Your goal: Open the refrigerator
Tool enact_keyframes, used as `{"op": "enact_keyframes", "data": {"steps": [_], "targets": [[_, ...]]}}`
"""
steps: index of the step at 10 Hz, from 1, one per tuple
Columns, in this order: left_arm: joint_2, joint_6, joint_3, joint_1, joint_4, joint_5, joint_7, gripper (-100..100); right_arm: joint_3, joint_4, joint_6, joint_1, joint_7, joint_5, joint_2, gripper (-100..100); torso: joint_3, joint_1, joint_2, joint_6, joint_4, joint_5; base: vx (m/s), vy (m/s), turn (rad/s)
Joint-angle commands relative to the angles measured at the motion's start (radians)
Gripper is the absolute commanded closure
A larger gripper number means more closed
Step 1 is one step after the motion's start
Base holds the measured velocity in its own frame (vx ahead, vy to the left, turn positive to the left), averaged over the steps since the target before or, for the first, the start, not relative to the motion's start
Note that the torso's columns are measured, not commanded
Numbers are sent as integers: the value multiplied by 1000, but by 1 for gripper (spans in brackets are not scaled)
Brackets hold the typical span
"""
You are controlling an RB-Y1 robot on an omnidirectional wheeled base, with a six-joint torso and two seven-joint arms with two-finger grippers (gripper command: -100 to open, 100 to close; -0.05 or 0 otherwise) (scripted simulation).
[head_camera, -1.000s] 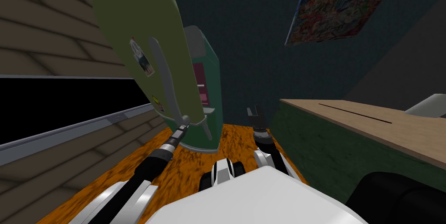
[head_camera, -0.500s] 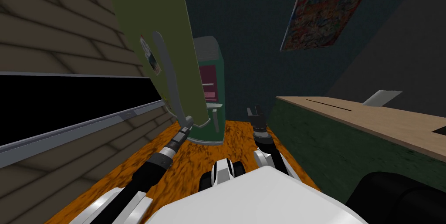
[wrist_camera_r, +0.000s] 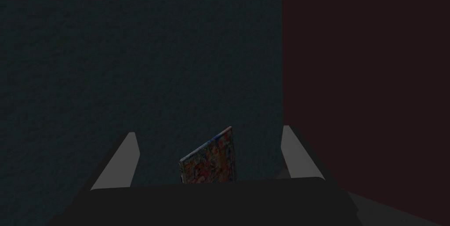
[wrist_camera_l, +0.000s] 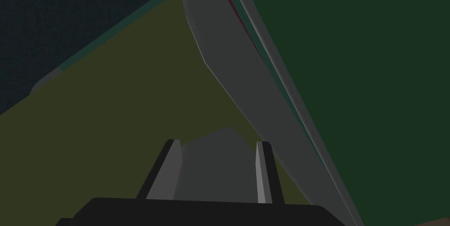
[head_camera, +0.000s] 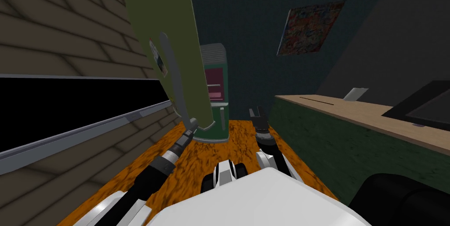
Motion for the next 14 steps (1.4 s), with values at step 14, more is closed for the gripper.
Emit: {"op": "enact_keyframes", "data": {"steps": [14], "targets": [[190, -168, -92, 20, -33, 38, 6, 100, 0, 0, 0, 0, 0, 0, 0, 0, 1, -5, 0, 3, -3, 0, -97, 264, -83]]}}
